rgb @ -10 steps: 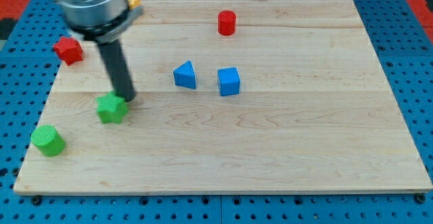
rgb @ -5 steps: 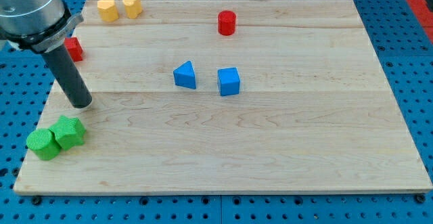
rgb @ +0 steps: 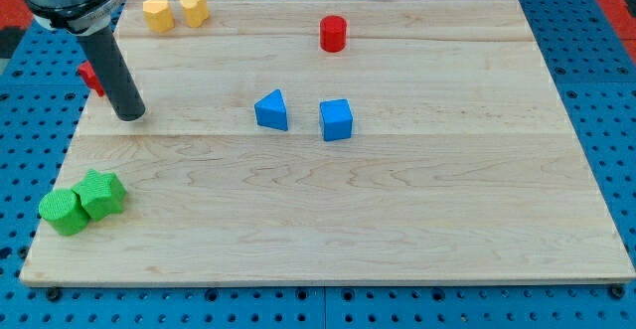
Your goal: Move the blue blocks slightly towards the right side of the board
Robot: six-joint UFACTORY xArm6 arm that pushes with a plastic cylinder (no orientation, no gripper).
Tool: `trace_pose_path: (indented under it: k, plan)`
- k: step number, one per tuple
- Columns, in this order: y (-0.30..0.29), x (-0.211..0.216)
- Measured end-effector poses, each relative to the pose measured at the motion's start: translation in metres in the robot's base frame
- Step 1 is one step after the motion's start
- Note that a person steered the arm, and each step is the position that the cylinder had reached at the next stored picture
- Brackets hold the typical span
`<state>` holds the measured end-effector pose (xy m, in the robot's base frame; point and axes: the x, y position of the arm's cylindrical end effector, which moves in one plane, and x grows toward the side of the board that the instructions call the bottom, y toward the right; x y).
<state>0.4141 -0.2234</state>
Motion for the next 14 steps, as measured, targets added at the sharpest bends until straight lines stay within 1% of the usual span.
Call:
trace_pose_path:
  k: [1,6,7,12,13,14]
  plan:
    - [0.014,0.0]
    - [0.028,-0.001]
    - [0.049,-0.001]
    - [0.262,-0.002]
    - [0.26,0.008]
    - [0.225,0.018]
